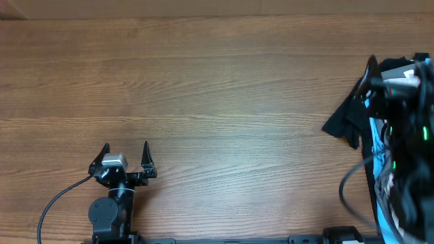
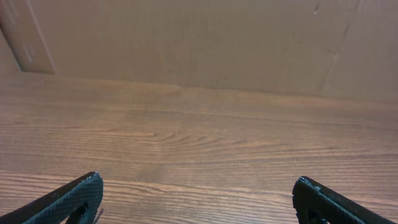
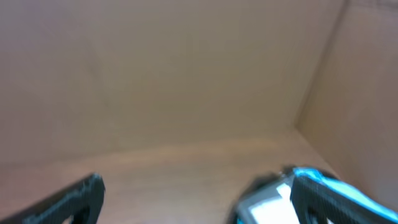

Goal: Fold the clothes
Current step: 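Reach the right gripper over the clothes pile toward the khaki shorts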

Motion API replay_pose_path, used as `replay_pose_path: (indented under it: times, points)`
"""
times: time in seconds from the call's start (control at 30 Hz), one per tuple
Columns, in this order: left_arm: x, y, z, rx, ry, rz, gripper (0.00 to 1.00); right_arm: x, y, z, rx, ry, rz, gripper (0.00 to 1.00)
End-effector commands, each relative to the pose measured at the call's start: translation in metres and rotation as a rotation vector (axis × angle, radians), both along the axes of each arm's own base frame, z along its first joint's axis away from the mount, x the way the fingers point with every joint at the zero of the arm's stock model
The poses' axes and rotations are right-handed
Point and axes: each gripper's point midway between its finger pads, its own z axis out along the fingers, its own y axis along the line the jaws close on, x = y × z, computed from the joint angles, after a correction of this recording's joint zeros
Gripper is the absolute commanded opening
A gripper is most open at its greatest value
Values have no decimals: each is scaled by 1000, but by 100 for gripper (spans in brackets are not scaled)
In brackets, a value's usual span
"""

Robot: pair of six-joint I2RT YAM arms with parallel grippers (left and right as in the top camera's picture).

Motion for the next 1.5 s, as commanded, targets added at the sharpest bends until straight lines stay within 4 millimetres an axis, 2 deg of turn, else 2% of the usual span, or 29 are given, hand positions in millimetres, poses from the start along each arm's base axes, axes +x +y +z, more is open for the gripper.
replay_pose_path:
  times: [0.0, 0.07, 0.17, 0.3, 0.37, 0.47, 0.63, 0.73, 0.83, 0.93, 1.1, 1.23, 1.27, 1.37, 1.47]
  points:
    - [0, 3, 0, 13, -4, 14, 100, 30, -33, 6, -96, 141, -164, 100]
    - [0, 3, 0, 13, -4, 14, 100, 65, -57, -22, -104, 326, -222, 100]
    - [0, 3, 0, 13, -4, 14, 100, 92, -88, -58, -97, 463, -288, 100]
    - [0, 3, 0, 13, -4, 14, 100, 111, -123, -112, -78, 604, -354, 100]
    - [0, 3, 0, 13, -4, 14, 100, 117, -130, -130, -71, 647, -365, 100]
    - [0, 3, 0, 13, -4, 14, 100, 112, -133, -157, -69, 753, -366, 100]
    - [0, 3, 0, 13, -4, 14, 100, 97, -146, -177, 39, 800, -455, 98]
    - [0, 3, 0, 13, -4, 14, 100, 91, -147, -193, 105, 842, -425, 86]
    - [0, 3, 0, 13, -4, 14, 100, 89, -149, -209, 159, 882, -402, 84]
    - [0, 3, 0, 13, -4, 14, 100, 87, -159, -227, 186, 926, -417, 77]
    - [0, 3, 0, 13, -4, 14, 100, 89, -162, -244, 191, 965, -420, 61]
    - [0, 3, 0, 13, -4, 14, 100, 92, -164, -255, 190, 974, -419, 54]
    - [0, 3, 0, 13, -4, 14, 100, 93, -164, -260, 187, 979, -416, 54]
    - [0, 3, 0, 13, -4, 14, 100, 94, -165, -279, 176, 992, -409, 76]
    - [0, 3, 0, 13, -4, 14, 100, 94, -166, -297, 157, 1019, -393, 75]
